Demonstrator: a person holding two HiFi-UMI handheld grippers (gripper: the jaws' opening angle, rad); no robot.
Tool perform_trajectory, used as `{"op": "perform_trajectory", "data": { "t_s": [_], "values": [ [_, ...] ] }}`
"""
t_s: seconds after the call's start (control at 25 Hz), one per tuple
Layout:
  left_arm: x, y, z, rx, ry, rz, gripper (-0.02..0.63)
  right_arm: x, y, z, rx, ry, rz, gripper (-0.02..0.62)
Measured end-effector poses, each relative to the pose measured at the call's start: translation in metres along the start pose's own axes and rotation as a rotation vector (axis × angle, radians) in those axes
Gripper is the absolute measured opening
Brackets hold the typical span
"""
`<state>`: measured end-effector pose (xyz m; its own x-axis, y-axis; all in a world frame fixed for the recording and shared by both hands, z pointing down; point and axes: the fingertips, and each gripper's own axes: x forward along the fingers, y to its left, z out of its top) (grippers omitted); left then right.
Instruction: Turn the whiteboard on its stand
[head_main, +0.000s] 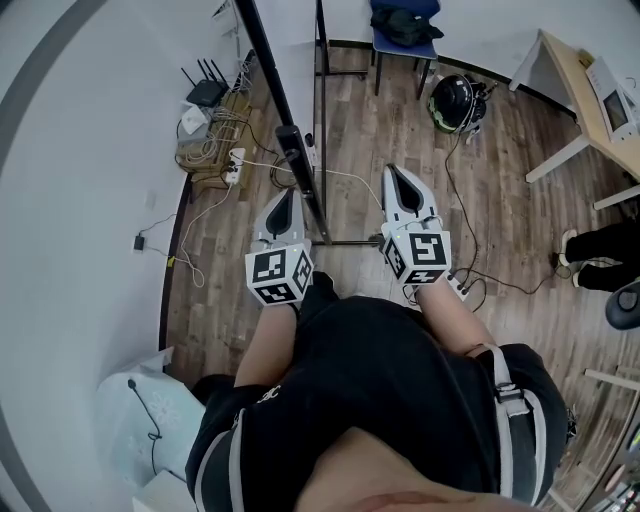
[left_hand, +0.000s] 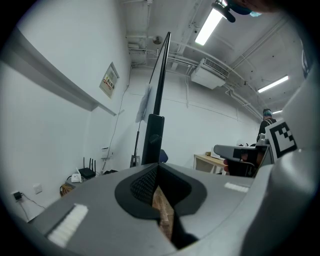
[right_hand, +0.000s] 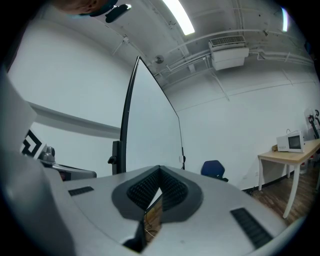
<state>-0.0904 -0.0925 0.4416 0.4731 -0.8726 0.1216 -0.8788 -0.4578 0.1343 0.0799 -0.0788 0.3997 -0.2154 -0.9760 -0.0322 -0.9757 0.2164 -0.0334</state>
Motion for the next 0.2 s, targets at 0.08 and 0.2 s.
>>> {"op": "perform_trajectory", "data": {
  "t_s": [0.08,0.2],
  "values": [
    [0.0002,-0.0016,0.0,0.0,0.0,-0.001,0.009,-0.0011,-0.0003,0.0003,-0.002,0.002,0.002,0.005],
    [0.0013,-0.0037,-0.0005,0.0,0.0,-0.002,0.009,-0.0027,-0.0016,-0.0006,-0.004,0.005,0.004,0.005]
  ]
}}
